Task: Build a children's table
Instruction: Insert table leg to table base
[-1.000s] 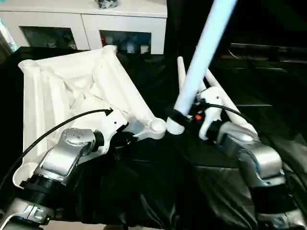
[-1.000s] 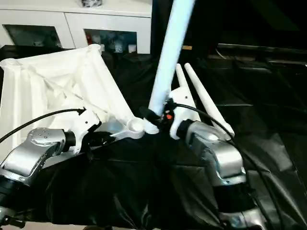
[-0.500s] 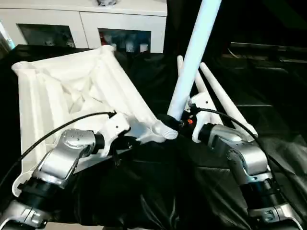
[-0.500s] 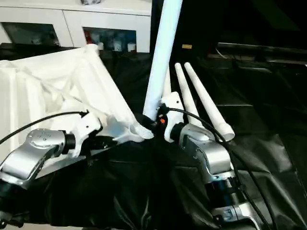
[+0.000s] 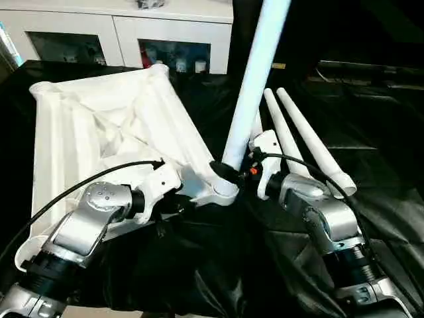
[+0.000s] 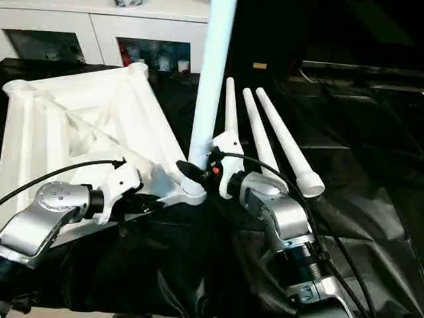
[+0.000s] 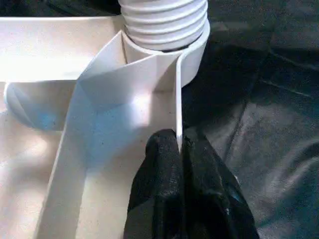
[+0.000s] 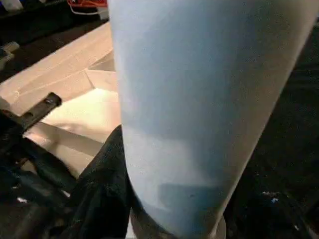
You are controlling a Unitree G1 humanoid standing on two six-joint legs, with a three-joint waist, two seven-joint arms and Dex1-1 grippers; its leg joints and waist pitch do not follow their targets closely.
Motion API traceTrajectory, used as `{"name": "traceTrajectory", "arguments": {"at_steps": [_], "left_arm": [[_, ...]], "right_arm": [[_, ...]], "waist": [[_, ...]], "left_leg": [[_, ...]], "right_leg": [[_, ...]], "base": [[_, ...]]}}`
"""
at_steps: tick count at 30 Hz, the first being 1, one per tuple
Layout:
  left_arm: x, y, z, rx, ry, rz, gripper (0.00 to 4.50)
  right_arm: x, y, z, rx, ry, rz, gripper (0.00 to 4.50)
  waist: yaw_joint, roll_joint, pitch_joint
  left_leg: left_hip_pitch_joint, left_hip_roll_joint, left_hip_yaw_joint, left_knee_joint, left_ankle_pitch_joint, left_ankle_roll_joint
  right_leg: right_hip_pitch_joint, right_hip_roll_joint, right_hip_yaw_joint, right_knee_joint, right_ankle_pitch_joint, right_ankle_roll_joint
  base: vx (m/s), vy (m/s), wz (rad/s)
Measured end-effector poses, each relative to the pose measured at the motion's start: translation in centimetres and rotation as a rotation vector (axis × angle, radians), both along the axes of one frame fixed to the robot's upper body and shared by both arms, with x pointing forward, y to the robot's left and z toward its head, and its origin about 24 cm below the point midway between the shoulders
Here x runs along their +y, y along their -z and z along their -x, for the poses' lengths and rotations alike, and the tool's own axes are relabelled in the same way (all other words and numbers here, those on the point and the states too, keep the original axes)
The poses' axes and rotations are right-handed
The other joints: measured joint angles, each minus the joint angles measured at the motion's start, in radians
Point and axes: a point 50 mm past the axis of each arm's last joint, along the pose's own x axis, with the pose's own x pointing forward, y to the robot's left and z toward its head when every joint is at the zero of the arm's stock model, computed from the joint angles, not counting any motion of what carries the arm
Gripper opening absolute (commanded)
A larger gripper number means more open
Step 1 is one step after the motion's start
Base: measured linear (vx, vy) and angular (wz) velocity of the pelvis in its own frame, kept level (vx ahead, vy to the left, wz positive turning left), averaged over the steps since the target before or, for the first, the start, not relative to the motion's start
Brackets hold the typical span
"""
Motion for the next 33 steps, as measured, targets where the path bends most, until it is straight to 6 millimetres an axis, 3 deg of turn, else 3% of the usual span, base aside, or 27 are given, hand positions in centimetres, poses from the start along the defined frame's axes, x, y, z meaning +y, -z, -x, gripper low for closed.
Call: {"name": "traceTrajectory", "arguments": {"at_steps": [11, 15, 24, 33], "left_arm": [[-0.1, 0.0, 0.0, -0.002, -0.003, 0.004, 0.00], [-0.5, 0.1, -0.2, -0.013, -0.006, 0.023, 0.00], [-0.9, 0.2, -0.2, -0.008, -0.002, 0.036, 0.00], [-1.1, 0.3, -0.2, -0.009, 0.015, 0.033, 0.00]], "right_arm": [[-0.1, 0.1, 0.0, -0.001, 0.004, -0.009, 1.91], [-1.1, 0.6, 0.4, 0.009, 0.048, -0.058, 1.91], [-2.3, 1.5, 1.5, 0.025, 0.107, -0.132, 1.91], [-2.2, 1.1, 1.7, -0.031, 0.075, -0.033, 1.91]], "waist": [[0.000, -0.002, -0.001], [0.014, -0.002, -0.001], [0.015, -0.001, -0.001], [0.015, 0.000, -0.001]], "left_leg": [[0.001, 0.000, 0.000, 0.000, 0.000, 0.000], [0.000, 0.000, 0.001, 0.000, 0.000, 0.000], [0.000, 0.000, 0.001, 0.000, 0.000, 0.000], [0.000, 0.000, 0.001, 0.000, 0.000, 0.000]], "right_leg": [[0.000, 0.000, 0.000, 0.000, 0.000, 0.000], [0.001, 0.000, 0.001, 0.000, 0.000, 0.000], [0.002, -0.001, 0.002, 0.000, 0.000, 0.000], [0.003, -0.001, 0.002, 0.000, -0.002, 0.004]], "base": [[0.000, 0.000, 0.00], [0.000, 0.000, 0.00], [0.000, 0.000, 0.00], [0.000, 0.000, 0.00]]}}
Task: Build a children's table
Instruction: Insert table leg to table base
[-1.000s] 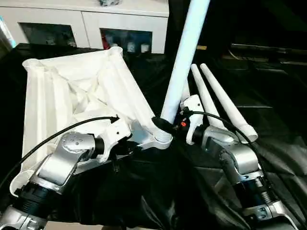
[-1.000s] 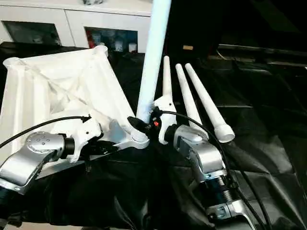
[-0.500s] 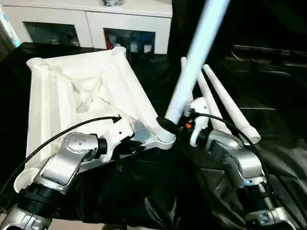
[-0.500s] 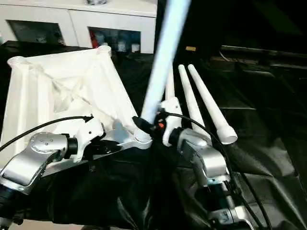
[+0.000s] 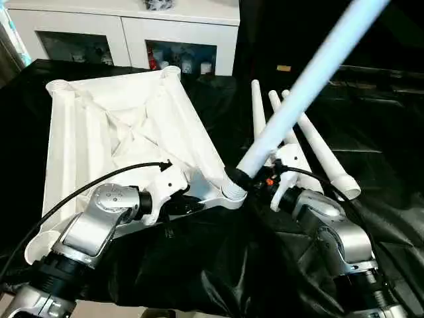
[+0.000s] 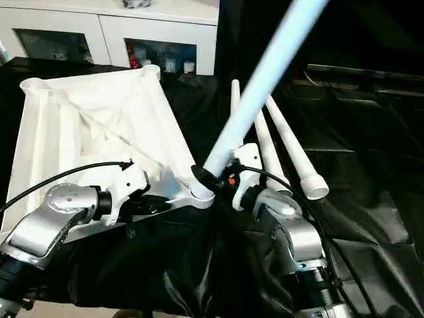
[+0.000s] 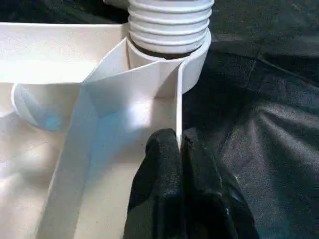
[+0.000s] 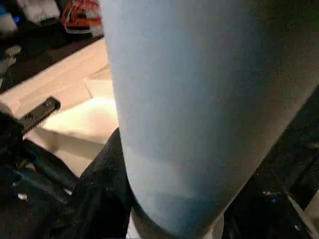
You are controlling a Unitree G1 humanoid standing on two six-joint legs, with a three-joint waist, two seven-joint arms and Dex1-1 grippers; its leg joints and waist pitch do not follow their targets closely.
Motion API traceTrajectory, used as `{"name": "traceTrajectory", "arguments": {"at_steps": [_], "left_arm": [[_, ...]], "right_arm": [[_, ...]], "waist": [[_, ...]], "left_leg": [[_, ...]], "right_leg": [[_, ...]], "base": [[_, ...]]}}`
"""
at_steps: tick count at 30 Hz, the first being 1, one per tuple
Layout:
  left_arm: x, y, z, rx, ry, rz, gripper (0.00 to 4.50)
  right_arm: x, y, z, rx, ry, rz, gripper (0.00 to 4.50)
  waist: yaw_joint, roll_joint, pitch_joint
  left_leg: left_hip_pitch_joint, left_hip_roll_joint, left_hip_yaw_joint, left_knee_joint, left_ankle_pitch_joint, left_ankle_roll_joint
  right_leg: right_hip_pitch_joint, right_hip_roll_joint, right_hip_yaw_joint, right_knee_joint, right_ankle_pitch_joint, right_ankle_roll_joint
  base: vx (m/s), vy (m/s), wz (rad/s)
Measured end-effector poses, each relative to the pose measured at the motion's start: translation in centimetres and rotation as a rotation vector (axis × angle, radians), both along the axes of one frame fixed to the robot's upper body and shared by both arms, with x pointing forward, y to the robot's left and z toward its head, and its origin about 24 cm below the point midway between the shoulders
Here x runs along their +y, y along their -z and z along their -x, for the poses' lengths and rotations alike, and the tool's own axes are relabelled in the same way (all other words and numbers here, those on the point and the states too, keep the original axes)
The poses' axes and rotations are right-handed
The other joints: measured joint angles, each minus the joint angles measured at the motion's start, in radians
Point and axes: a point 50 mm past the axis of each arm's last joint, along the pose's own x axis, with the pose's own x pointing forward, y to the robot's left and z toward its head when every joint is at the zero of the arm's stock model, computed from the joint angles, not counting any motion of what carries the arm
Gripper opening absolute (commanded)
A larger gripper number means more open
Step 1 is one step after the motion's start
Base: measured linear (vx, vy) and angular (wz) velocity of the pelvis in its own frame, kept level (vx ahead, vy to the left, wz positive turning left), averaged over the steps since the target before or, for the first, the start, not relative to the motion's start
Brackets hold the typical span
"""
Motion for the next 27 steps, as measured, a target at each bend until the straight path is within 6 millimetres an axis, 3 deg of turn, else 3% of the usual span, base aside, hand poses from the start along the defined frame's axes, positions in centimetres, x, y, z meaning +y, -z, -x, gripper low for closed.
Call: {"name": "traceTrajectory", "arguments": {"at_steps": [12, 27], "left_arm": [[0.09, 0.04, -0.06, -0.001, 0.006, -0.011, 0.00], [0.16, -0.03, 0.07, 0.002, 0.044, -0.012, 0.00]], "right_arm": [[0.49, -0.33, -0.54, -0.030, -0.108, 0.124, 1.91], [-0.03, -0.04, -0.58, -0.067, -0.217, 0.138, 1.91]], "waist": [[-0.002, -0.005, -0.003], [-0.002, -0.007, -0.003]], "left_leg": [[0.000, 0.000, 0.000, 0.000, 0.000, 0.000], [0.000, 0.000, 0.000, -0.002, 0.000, 0.000]], "right_leg": [[0.000, 0.000, 0.000, 0.000, 0.000, 0.001], [0.000, 0.000, 0.000, -0.001, -0.001, 0.002]], "base": [[0.000, 0.000, 0.00], [0.000, 0.000, 0.00]]}}
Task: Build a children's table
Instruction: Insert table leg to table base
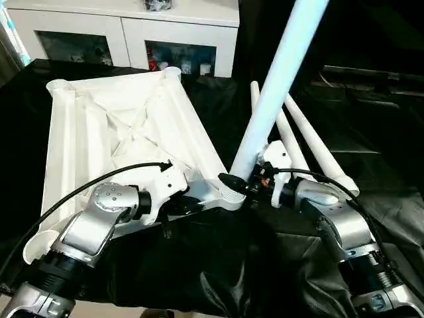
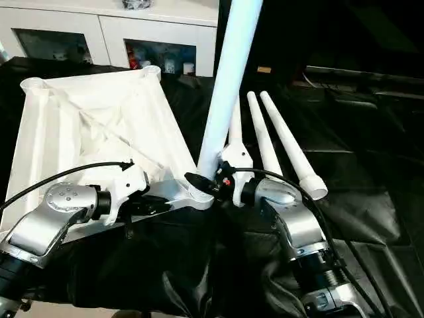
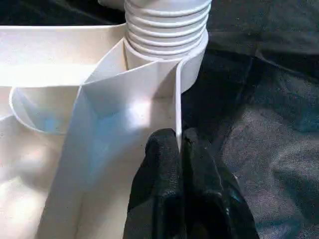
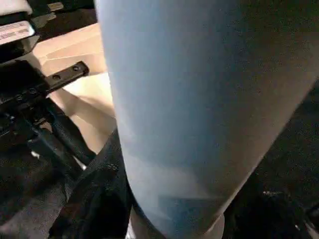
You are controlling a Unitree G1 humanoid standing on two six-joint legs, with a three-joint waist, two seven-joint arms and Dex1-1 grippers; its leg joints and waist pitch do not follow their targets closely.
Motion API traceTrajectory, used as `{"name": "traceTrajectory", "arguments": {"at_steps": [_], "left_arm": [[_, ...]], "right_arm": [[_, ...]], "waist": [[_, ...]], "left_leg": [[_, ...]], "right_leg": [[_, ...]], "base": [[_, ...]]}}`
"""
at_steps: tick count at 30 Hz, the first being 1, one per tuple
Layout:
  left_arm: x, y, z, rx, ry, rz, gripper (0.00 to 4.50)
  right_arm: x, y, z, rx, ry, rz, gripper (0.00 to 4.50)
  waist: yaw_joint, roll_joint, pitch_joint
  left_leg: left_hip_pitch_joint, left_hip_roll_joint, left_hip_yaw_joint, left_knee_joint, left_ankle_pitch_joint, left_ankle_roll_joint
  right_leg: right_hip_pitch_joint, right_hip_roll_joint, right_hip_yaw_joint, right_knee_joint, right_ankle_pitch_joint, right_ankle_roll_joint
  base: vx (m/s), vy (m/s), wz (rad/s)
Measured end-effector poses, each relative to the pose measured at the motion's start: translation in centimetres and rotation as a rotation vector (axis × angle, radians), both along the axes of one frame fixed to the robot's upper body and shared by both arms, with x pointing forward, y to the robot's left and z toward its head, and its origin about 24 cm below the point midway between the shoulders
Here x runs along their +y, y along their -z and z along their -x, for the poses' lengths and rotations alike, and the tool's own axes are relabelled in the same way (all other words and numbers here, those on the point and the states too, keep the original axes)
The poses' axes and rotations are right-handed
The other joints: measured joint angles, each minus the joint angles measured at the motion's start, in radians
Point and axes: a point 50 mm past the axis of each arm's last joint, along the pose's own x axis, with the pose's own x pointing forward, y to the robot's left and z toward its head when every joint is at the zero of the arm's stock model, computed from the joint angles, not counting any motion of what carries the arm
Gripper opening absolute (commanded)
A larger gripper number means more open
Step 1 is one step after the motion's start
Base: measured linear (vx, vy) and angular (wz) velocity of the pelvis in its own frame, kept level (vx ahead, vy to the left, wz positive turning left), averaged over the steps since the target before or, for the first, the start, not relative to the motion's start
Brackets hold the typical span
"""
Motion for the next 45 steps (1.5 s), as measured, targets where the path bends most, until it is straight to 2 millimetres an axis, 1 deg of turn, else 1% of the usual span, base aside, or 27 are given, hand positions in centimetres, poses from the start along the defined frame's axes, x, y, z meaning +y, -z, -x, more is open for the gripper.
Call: {"name": "traceTrajectory", "arguments": {"at_steps": [7, 12, 16, 18, 19, 23, 25, 26, 29, 31, 32, 33, 34, 35, 36, 39, 40, 42, 44, 45], "left_arm": [[0.4, 0.0, 0.2, 0.019, 0.053, 0.000, 0.00], [0.7, -0.1, 0.2, 0.036, 0.091, -0.008, 0.00], [0.8, -0.1, 0.2, 0.036, 0.089, -0.014, 0.00], [0.9, 0.0, 0.1, 0.037, 0.083, -0.017, 0.00], [0.9, 0.0, 0.1, 0.036, 0.080, -0.019, 0.00], [1.1, 0.0, -0.2, 0.015, 0.026, -0.032, 0.00], [1.1, 0.0, -0.5, 0.004, -0.030, -0.032, 0.00], [1.1, 0.0, -0.5, -0.002, -0.047, -0.034, 0.00], [0.8, 0.0, -0.7, -0.011, -0.111, -0.030, 0.00], [0.7, -0.1, -0.7, -0.017, -0.191, -0.033, 0.00], [0.4, -0.1, -0.7, -0.024, -0.220, -0.038, 0.00], [0.1, -0.2, -0.8, -0.034, -0.269, -0.045, 0.00], [-0.2, -0.2, -0.8, -0.034, -0.301, -0.045, 0.00], [-0.7, -0.2, -0.8, -0.031, -0.329, -0.039, 0.00], [-1.3, -0.1, -0.7, -0.024, -0.404, -0.020, 0.00], [-2.8, -0.2, -0.6, -0.027, -0.520, 0.001, 0.00], [-2.9, -0.2, -0.6, -0.028, -0.532, 0.003, 0.00], [-3.2, -0.2, -0.6, -0.027, -0.552, 0.008, 0.00], [-3.1, -0.2, -0.6, -0.034, -0.569, 0.001, 0.00], [-3.0, -0.3, -0.6, -0.035, -0.580, -0.007, 0.00]], "right_arm": [[-0.4, 0.2, 0.5, -0.008, -0.090, 0.002, 1.91], [-0.4, 0.3, 0.8, -0.014, -0.157, 0.014, 1.91], [-0.3, 0.4, 0.6, -0.021, -0.182, 0.028, 1.91], [-0.2, 0.6, 0.5, -0.024, -0.184, 0.032, 1.91], [-0.1, 0.6, 0.4, -0.026, -0.182, 0.030, 1.91], [0.6, 0.7, -0.4, -0.040, -0.120, 0.008, 1.91], [1.2, 0.9, -1.0, -0.039, -0.053, -0.011, 1.91], [1.3, 0.9, -1.2, -0.038, -0.030, -0.015, 1.91], [1.9, 1.0, -2.0, -0.034, 0.043, -0.026, 1.91], [3.0, 1.0, -2.8, -0.032, 0.122, -0.051, 1.91], [3.3, 1.0, -3.1, -0.026, 0.155, -0.053, 1.91], [3.6, 1.0, -3.6, -0.018, 0.202, -0.053, 1.91], [3.8, 0.9, -3.9, -0.015, 0.230, -0.054, 1.91], [3.9, 0.9, -4.1, -0.011, 0.249, -0.054, 1.91], [4.3, 1.0, -4.4, 0.003, 0.291, -0.062, 1.91], [4.8, 0.6, -5.2, 0.011, 0.367, -0.067, 1.91], [4.9, 0.5, -5.3, 0.011, 0.373, -0.065, 1.91], [5.3, 0.5, -5.4, 0.013, 0.380, -0.070, 1.91], [5.8, 0.4, -5.5, 0.014, 0.380, -0.070, 1.91], [6.1, 0.4, -5.6, 0.017, 0.382, -0.067, 1.91]], "waist": [[-0.001, -0.001, 0.000], [-0.001, -0.006, 0.002], [-0.002, -0.009, 0.002], [-0.004, -0.010, 0.003], [-0.005, -0.011, 0.003], [-0.014, -0.014, 0.002], [-0.028, -0.017, 0.004], [-0.032, -0.017, 0.005], [-0.044, -0.016, 0.007], [-0.061, -0.016, 0.008], [-0.063, -0.015, 0.009], [-0.070, -0.015, 0.010], [-0.074, -0.014, 0.011], [-0.077, -0.013, 0.012], [-0.083, -0.012, 0.013], [-0.088, -0.014, 0.025], [-0.088, -0.015, 0.027], [-0.087, -0.012, 0.031], [-0.087, -0.010, 0.034], [-0.087, -0.010, 0.037]], "left_leg": [[0.000, 0.000, 0.000, -0.004, 0.000, 0.000], [0.002, 0.000, 0.000, -0.007, 0.000, 0.000], [0.009, 0.000, 0.000, -0.011, 0.000, 0.000], [0.017, -0.001, 0.000, -0.019, 0.000, 0.000], [0.017, -0.001, 0.000, -0.022, 0.000, 0.000], [0.019, -0.001, 0.000, -0.024, 0.000, 0.000], [0.019, -0.002, 0.000, -0.024, 0.000, 0.000], [0.019, -0.002, -0.001, -0.024, 0.000, 0.000], [0.017, -0.002, -0.005, -0.030, 0.000, 0.000], [0.017, -0.001, -0.007, -0.029, 0.000, 0.000], [0.017, -0.001, -0.008, -0.029, 0.000, 0.000], [0.016, -0.001, -0.011, -0.030, 0.000, 0.000], [0.016, -0.001, -0.015, -0.030, 0.000, 0.000], [0.016, -0.002, -0.018, -0.029, 0.000, 0.000], [0.016, -0.002, -0.021, -0.030, 0.000, -0.001], [0.016, -0.001, -0.022, -0.030, 0.000, 0.000], [0.016, -0.001, -0.023, -0.030, 0.000, 0.000], [0.017, 0.000, -0.031, -0.034, -0.001, 0.000], [0.020, 0.001, -0.033, -0.043, -0.001, -0.001], [0.024, 0.001, -0.032, -0.048, -0.001, -0.001]], "right_leg": [[-0.001, 0.000, 0.000, -0.001, -0.001, 0.001], [0.000, 0.000, 0.000, -0.002, -0.001, 0.001], [0.007, 0.000, -0.001, -0.005, -0.002, 0.001], [0.015, 0.001, -0.002, -0.014, -0.002, 0.001], [0.016, 0.001, -0.003, -0.017, -0.002, 0.001], [0.016, 0.001, -0.003, -0.018, -0.002, 0.001], [0.015, 0.001, -0.004, -0.019, -0.002, 0.001], [0.015, 0.001, -0.005, -0.022, -0.002, 0.001], [0.016, 0.001, -0.012, -0.038, -0.002, 0.001], [0.015, 0.001, -0.014, -0.043, -0.002, 0.001], [0.015, 0.000, -0.016, -0.045, -0.002, 0.001], [0.015, -0.001, -0.023, -0.052, -0.004, -0.002], [0.016, -0.001, -0.028, -0.055, -0.007, -0.006], [0.016, -0.001, -0.031, -0.058, -0.008, -0.008], [0.018, -0.001, -0.034, -0.064, -0.008, -0.008], [0.018, -0.001, -0.038, -0.070, -0.008, -0.008], [0.018, -0.002, -0.041, -0.072, -0.008, -0.008], [0.022, -0.007, -0.062, -0.082, -0.008, -0.008], [0.026, -0.012, -0.076, -0.089, -0.008, -0.008], [0.029, -0.015, -0.082, -0.088, -0.009, -0.010]], "base": [[0.000, 0.000, 0.00], [0.000, 0.000, 0.00], [0.000, 0.000, 0.00], [0.000, 0.000, 0.00], [0.000, 0.000, 0.00], [0.000, 0.000, 0.00], [0.000, 0.000, 0.00], [0.000, 0.000, 0.00], [0.000, 0.000, 0.00], [0.000, 0.000, 0.00], [0.000, 0.000, 0.00], [0.000, 0.000, 0.00], [0.000, 0.000, 0.00], [0.000, 0.000, 0.00], [0.000, 0.000, 0.00], [0.000, 0.000, 0.00], [0.000, 0.000, 0.00], [0.000, 0.000, 0.00], [0.000, 0.000, 0.00], [0.000, 0.000, 0.00]]}}
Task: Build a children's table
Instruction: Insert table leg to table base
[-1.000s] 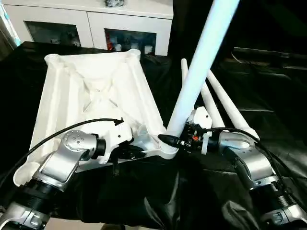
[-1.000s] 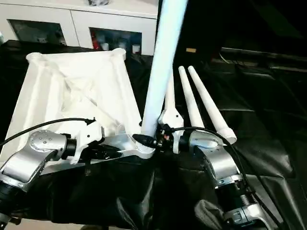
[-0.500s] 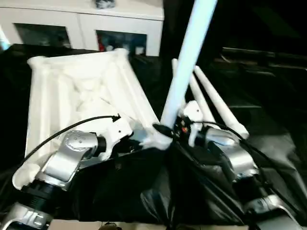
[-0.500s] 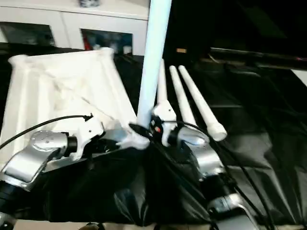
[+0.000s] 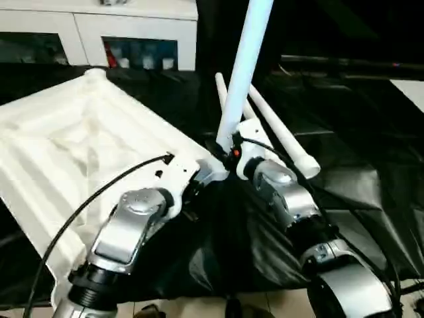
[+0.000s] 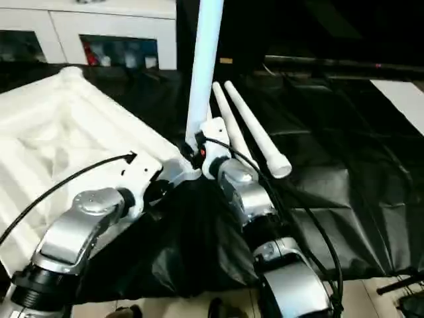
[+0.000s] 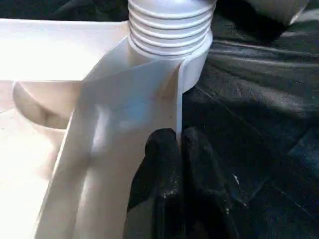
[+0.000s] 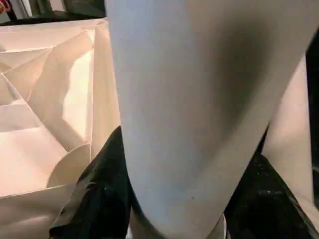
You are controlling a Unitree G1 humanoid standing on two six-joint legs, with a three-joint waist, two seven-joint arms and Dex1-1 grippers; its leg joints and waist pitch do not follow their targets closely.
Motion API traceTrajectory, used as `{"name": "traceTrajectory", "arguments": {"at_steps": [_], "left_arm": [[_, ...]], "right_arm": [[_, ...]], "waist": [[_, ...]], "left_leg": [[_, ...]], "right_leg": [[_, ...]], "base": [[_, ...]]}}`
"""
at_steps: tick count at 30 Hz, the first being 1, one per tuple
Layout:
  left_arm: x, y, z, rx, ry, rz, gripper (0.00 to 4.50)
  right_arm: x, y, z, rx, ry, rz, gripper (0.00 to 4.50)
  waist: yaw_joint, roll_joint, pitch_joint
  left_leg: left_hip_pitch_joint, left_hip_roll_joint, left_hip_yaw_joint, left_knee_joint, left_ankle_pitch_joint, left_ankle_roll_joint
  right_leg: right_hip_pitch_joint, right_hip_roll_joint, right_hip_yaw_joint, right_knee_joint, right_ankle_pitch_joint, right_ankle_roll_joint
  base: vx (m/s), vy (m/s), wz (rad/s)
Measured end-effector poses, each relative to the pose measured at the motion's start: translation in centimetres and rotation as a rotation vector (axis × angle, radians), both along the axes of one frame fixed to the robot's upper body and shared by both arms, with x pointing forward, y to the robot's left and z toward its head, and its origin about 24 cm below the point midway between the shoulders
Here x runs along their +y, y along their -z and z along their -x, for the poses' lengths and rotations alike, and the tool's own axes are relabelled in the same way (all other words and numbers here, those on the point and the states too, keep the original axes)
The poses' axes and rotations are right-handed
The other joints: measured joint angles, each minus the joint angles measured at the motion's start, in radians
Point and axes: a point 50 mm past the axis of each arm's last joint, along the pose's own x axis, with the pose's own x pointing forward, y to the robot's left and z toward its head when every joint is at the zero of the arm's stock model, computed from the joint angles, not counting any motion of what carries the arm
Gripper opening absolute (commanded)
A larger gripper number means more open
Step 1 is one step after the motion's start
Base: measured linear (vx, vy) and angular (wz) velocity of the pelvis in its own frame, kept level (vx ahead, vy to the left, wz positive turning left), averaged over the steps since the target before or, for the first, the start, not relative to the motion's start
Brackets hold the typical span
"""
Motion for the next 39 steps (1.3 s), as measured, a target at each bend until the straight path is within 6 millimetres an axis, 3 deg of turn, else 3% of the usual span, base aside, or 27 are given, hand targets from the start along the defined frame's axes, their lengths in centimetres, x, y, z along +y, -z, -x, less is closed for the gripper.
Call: {"name": "traceTrajectory", "arguments": {"at_steps": [1, 2, 3, 4, 5, 6, 7, 8, 9, 12, 14, 21, 27, 30, 39], "left_arm": [[0.1, 0.0, 0.0, 0.003, -0.006, -0.005, 0.00], [0.2, 0.0, 0.0, 0.006, -0.009, -0.010, 0.00], [-0.1, -0.1, -0.1, 0.005, -0.004, -0.012, 0.00], [0.0, -0.4, -0.1, -0.010, -0.009, -0.017, 0.00], [0.3, -0.7, -0.1, -0.029, -0.018, -0.020, 0.00], [0.4, -0.8, 0.1, -0.033, -0.017, -0.021, 0.00], [0.3, -0.8, 0.2, -0.030, -0.012, -0.016, 0.00], [0.2, -0.8, 0.2, -0.032, -0.008, -0.012, 0.00], [0.2, -0.9, 0.2, -0.036, -0.007, -0.010, 0.00], [0.6, -1.0, 0.1, -0.042, -0.010, -0.024, 0.00], [0.7, -1.0, 0.1, -0.043, -0.009, -0.027, 0.00], [1.0, -1.2, 0.1, -0.051, 0.013, -0.031, 0.00], [1.6, -1.5, 0.1, -0.065, 0.053, -0.036, 0.00], [1.8, -1.6, 0.1, -0.062, 0.081, -0.033, 0.00], [2.3, -1.5, 0.2, -0.051, 0.215, -0.025, 0.00]], "right_arm": [[0.2, 0.1, 0.0, 0.003, 0.001, 0.000, 1.91], [0.2, 0.1, 0.0, 0.005, 0.003, -0.003, 1.91], [-0.1, 0.1, -0.1, 0.000, 0.015, -0.013, 1.91], [-0.1, 0.0, -0.2, -0.002, 0.011, -0.018, 1.91], [0.3, -0.5, -0.3, -0.016, -0.002, -0.019, 1.91], [0.7, -0.7, -0.3, -0.024, -0.012, -0.016, 1.90], [0.7, -0.8, -0.3, -0.029, -0.015, -0.016, 1.90], [0.7, -1.0, -0.4, -0.035, -0.014, -0.018, 1.90], [0.7, -1.1, -0.4, -0.038, -0.016, -0.019, 1.90], [0.9, -1.1, -0.4, -0.033, -0.021, -0.027, 2.25], [0.9, -0.8, -0.4, -0.018, -0.027, -0.036, 2.63], [0.8, 0.2, -0.1, 0.028, -0.040, -0.056, 3.18], [0.2, 1.0, 0.2, 0.051, -0.075, -0.048, 3.74], [-0.3, 1.0, 0.4, 0.025, -0.104, -0.037, 4.02], [-3.4, 1.6, 1.3, -0.016, -0.179, 0.044, 4.02]], "waist": [[0.001, 0.001, 0.005], [0.007, 0.000, 0.012], [0.033, -0.022, 0.009], [0.056, -0.056, 0.005], [0.068, -0.053, 0.007], [0.086, -0.039, 0.003], [0.090, -0.011, -0.008], [0.087, -0.013, -0.013], [0.083, -0.016, -0.015], [0.080, -0.014, -0.016], [0.077, -0.013, -0.015], [0.062, -0.011, -0.014], [0.059, -0.009, -0.011], [0.060, -0.009, -0.011], [0.084, -0.004, -0.009]], "left_leg": [[0.004, 0.001, 0.003, -0.007, 0.000, 0.000], [0.006, 0.002, 0.011, -0.021, 0.000, 0.000], [0.008, 0.011, 0.044, -0.023, 0.000, 0.000], [0.015, 0.012, 0.074, -0.010, 0.001, -0.001], [0.008, 0.016, 0.057, 0.028, -0.023, 0.002], [0.005, 0.009, 0.018, 0.057, -0.034, 0.009], [0.010, -0.007, -0.020, 0.043, -0.021, -0.013], [0.011, -0.003, -0.018, 0.026, -0.006, -0.040], [0.012, 0.002, -0.008, 0.021, -0.001, -0.046], [0.009, 0.017, -0.002, 0.015, -0.002, -0.052], [0.010, 0.018, 0.001, 0.009, -0.002, -0.052], [0.007, 0.018, 0.005, 0.009, -0.002, -0.051], [0.005, 0.018, 0.007, 0.009, 0.000, -0.048], [0.004, 0.018, 0.007, 0.009, 0.000, -0.046], [0.002, 0.018, 0.009, 0.015, 0.002, -0.039]], "right_leg": [[0.003, 0.000, -0.001, 0.005, -0.005, -0.007], [0.001, 0.000, 0.003, 0.043, -0.031, -0.017], [0.003, 0.001, 0.045, 0.149, -0.098, -0.025], [0.003, 0.001, 0.081, 0.181, -0.114, -0.008], [-0.008, 0.004, 0.076, 0.183, -0.105, -0.004], [-0.008, 0.006, 0.069, 0.181, -0.105, -0.004], [-0.010, 0.011, 0.046, 0.167, -0.101, -0.008], [-0.014, 0.020, 0.052, 0.155, -0.075, -0.022], [-0.015, 0.025, 0.052, 0.153, -0.070, -0.029], [-0.009, 0.039, 0.049, 0.132, -0.059, -0.039], [-0.008, 0.039, 0.050, 0.124, -0.055, -0.039], [-0.007, 0.038, 0.052, 0.110, -0.045, -0.036], [-0.010, 0.038, 0.052, 0.109, -0.045, -0.036], [-0.011, 0.038, 0.052, 0.108, -0.045, -0.036], [-0.011, 0.037, 0.052, 0.109, -0.044, -0.036]], "base": [[-0.065, -0.044, 0.05], [-0.049, -0.106, 0.22], [-0.049, -0.106, 0.22], [0.089, -0.204, 0.23], [0.085, -0.128, 0.02], [0.169, -0.153, -0.27], [0.106, -0.035, -0.19], [0.118, -0.071, -0.08], [0.034, -0.046, 0.22], [0.007, -0.017, 0.01], [0.000, 0.000, 0.00], [0.000, 0.000, 0.00], [0.000, 0.000, 0.00], [0.000, 0.000, 0.00], [0.000, 0.000, 0.00]]}}
